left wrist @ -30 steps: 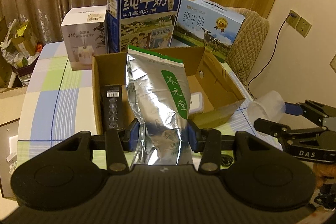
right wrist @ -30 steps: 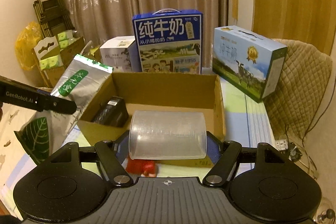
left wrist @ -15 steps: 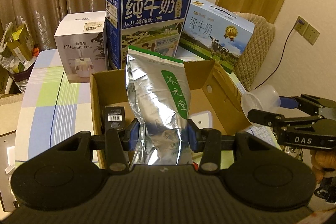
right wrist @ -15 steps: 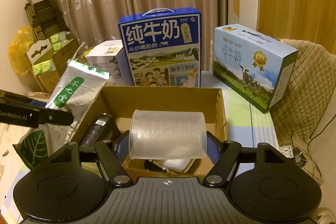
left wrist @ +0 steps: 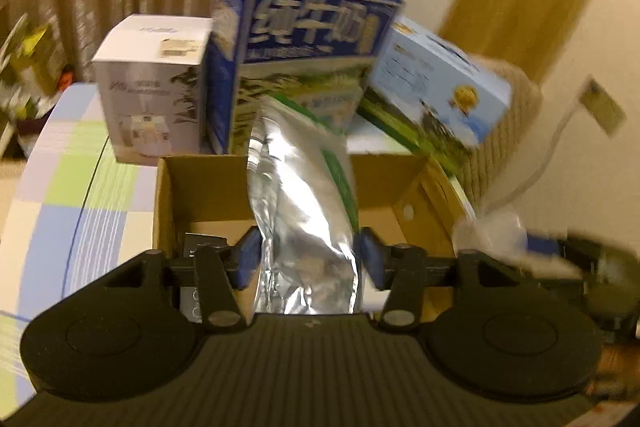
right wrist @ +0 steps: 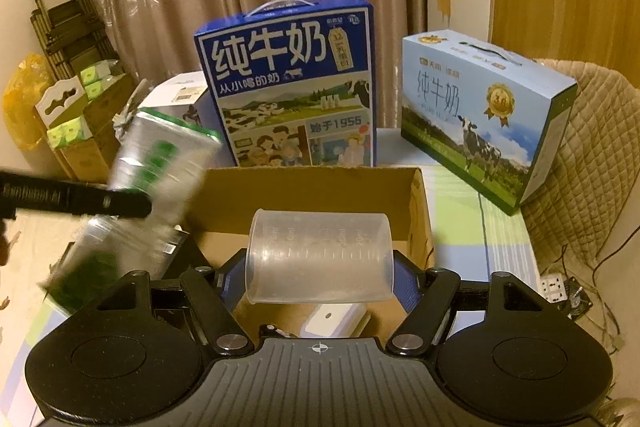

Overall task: Organize objects
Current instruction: 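Lower the foil bag and cup into the cardboard box and open both tools, then withdraw both tools from the box toward the rope ring and cable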

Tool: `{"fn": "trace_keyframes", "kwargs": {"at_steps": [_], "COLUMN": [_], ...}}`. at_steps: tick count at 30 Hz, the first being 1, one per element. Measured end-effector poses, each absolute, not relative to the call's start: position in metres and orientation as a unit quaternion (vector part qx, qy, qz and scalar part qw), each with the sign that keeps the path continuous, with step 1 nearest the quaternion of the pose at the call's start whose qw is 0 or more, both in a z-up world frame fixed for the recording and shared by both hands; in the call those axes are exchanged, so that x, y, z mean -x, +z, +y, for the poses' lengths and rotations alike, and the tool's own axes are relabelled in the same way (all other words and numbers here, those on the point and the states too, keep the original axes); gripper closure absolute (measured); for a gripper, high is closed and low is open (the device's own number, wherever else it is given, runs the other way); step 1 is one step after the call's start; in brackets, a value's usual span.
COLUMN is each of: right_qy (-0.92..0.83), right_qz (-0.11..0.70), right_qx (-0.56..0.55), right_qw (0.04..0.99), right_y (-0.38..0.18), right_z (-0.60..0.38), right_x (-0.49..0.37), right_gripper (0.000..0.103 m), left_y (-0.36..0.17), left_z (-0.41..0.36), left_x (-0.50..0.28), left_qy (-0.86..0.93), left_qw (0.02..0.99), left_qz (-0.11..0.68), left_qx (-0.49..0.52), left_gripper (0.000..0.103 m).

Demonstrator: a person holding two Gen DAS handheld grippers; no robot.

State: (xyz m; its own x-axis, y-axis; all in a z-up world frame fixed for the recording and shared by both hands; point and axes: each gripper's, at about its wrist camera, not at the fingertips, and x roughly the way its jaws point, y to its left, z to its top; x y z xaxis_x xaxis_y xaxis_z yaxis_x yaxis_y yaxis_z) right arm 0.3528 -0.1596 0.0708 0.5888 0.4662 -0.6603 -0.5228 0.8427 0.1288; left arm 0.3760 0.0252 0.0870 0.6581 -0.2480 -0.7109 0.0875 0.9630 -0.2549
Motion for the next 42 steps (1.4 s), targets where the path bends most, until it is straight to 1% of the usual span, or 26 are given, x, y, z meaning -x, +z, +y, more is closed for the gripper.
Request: {"fn": "trace_keyframes", "kwargs": {"at_steps": [7, 14, 17, 18, 19, 20, 29, 34, 39, 42], "right_qy": [0.275, 0.289, 0.316, 0.317, 0.316, 0.314, 0.284, 0.269, 0.262, 0.256], "right_qz": [0.364, 0.370, 0.355, 0.343, 0.336, 0.333, 0.340, 0.354, 0.359, 0.364], "right_qx": [0.030, 0.014, -0.008, -0.014, -0.021, -0.028, -0.056, -0.078, -0.074, -0.085], "right_qw": [0.889, 0.883, 0.880, 0.884, 0.887, 0.889, 0.895, 0.892, 0.893, 0.891], "right_y": [0.064, 0.063, 0.065, 0.067, 0.068, 0.069, 0.068, 0.062, 0.058, 0.055], "right_z": [-0.165, -0.161, -0.159, -0.159, -0.159, -0.160, -0.194, -0.223, -0.244, -0.257], "right_x": [-0.355, -0.358, -0.359, -0.358, -0.358, -0.358, -0.322, -0.277, -0.222, -0.194], "right_gripper": [0.034, 0.034, 0.033, 0.027, 0.023, 0.021, 0.021, 0.021, 0.021, 0.021], "left_y": [0.082, 0.080, 0.079, 0.078, 0.077, 0.077, 0.078, 0.077, 0.075, 0.073], "left_z": [0.030, 0.034, 0.034, 0.034, 0.034, 0.034, 0.032, 0.029, 0.035, 0.038], "left_x": [-0.366, -0.350, -0.344, -0.342, -0.339, -0.337, -0.295, -0.255, -0.214, -0.190], "left_qy": [-0.087, -0.092, -0.091, -0.088, -0.084, -0.080, -0.075, -0.065, -0.050, -0.038], "left_qw": [0.905, 0.906, 0.906, 0.906, 0.907, 0.907, 0.913, 0.917, 0.918, 0.918], "left_qz": [0.405, 0.404, 0.405, 0.406, 0.407, 0.407, 0.396, 0.388, 0.386, 0.387], "left_qx": [0.094, 0.087, 0.084, 0.080, 0.076, 0.072, 0.065, 0.064, 0.074, 0.079], "left_gripper": [0.048, 0.045, 0.039, 0.035, 0.030, 0.028, 0.019, 0.014, 0.010, 0.005]}}
